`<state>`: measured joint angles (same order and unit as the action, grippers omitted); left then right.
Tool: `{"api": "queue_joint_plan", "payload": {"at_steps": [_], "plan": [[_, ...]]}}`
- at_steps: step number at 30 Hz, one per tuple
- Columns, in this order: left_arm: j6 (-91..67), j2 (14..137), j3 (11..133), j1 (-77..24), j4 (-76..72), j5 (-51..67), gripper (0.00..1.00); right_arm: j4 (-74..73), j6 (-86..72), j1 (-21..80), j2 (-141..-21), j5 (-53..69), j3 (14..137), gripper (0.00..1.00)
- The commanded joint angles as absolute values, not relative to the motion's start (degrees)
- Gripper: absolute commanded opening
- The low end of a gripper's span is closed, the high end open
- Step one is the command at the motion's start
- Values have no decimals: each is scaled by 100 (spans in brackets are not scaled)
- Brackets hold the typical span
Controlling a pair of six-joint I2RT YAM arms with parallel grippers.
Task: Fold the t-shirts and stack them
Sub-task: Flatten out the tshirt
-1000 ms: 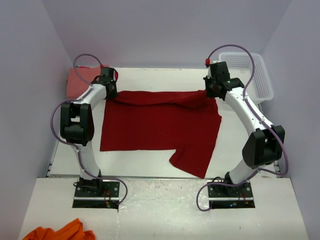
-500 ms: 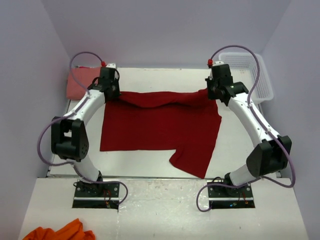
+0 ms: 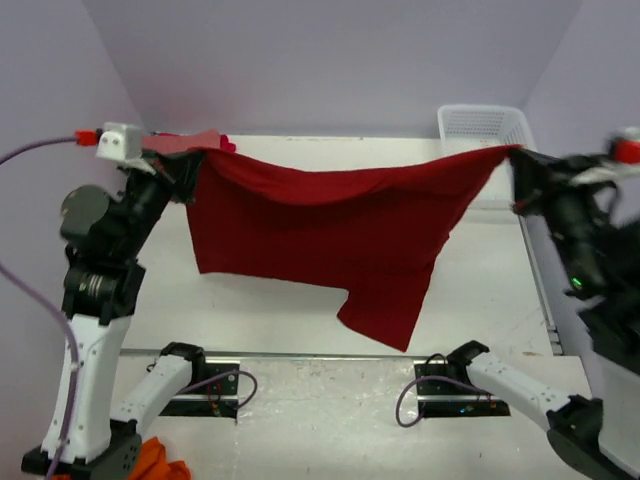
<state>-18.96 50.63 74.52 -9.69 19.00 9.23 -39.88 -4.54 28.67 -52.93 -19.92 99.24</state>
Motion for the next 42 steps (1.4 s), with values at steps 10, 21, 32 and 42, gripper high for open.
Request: {"api": "queue_joint_plan", "payload": {"at_steps": [10,21,32,42], "plan": [[-2188,4033,8612,-1397,1960,2101,0,-5185,-747,2006,-5035,217,12673,0],[-1979,7388,9518,-1301,3436,335,0,-5247,-493,1635,-7855,-1237,13051,0],[-1847,10990,8191,-1178,1812,26,0,-4624,-106,1257,-10229,-1195,12191,0],[-1477,11892,8517,-818,1046,114,0,-4632,-193,862,-11426,-1142,13069,0]]}}
